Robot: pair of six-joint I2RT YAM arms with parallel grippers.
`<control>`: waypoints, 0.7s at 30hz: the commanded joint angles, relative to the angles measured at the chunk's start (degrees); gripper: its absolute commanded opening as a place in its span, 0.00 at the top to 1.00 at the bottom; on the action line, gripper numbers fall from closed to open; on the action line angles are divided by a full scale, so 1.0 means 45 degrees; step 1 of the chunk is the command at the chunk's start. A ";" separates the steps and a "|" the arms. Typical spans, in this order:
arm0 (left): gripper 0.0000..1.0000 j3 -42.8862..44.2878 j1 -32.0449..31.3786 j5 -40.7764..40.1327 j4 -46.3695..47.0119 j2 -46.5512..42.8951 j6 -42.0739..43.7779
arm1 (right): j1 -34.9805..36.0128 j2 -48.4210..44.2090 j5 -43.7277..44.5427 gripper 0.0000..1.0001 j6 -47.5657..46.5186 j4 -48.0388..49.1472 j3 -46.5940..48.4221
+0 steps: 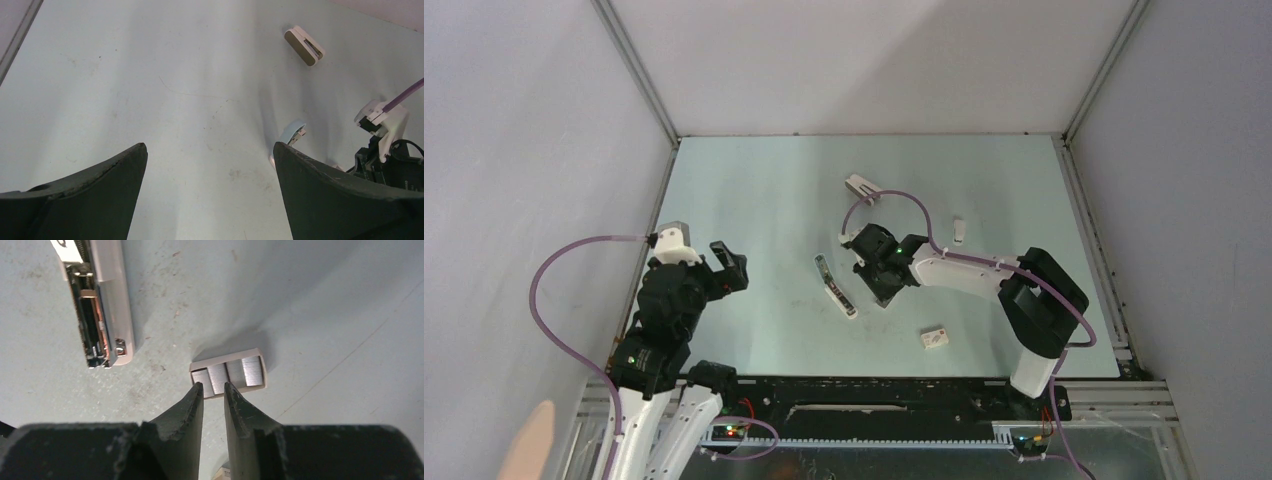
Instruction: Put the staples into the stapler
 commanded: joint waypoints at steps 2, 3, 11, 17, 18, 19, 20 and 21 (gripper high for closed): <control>0.00 0.0010 0.0155 0.0177 0.0384 0.0097 0.0306 | -0.0310 -0.0276 0.0024 0.75 -0.0170 0.0162 0.0339; 0.00 0.0000 0.0141 0.0190 0.0395 0.0099 0.0306 | -0.0327 -0.0165 -0.0031 0.75 -0.0214 0.0172 0.0340; 0.00 0.0010 0.0158 0.0247 0.0400 0.0138 0.0330 | -0.0343 0.0465 0.0026 0.74 -0.0325 0.0217 0.0330; 0.00 0.0010 0.0147 0.0236 0.0392 0.0143 0.0315 | -0.0352 0.0872 0.0266 0.73 -0.0312 0.0210 0.0324; 0.00 0.0000 0.0152 0.0236 0.0391 0.0146 0.0334 | -0.0335 0.0942 0.0365 0.73 -0.0308 0.0173 0.0338; 0.00 0.0009 0.0155 0.0234 0.0391 0.0156 0.0316 | -0.0347 0.0963 0.0443 0.73 -0.0297 0.0132 0.0339; 0.00 0.0010 0.0158 0.0236 0.0398 0.0153 0.0334 | -0.0336 0.0986 0.0551 0.73 -0.0289 0.0088 0.0340; 0.00 0.0010 0.0149 0.0234 0.0389 0.0152 0.0329 | -0.0350 0.0986 0.0694 0.73 -0.0251 0.0082 0.0313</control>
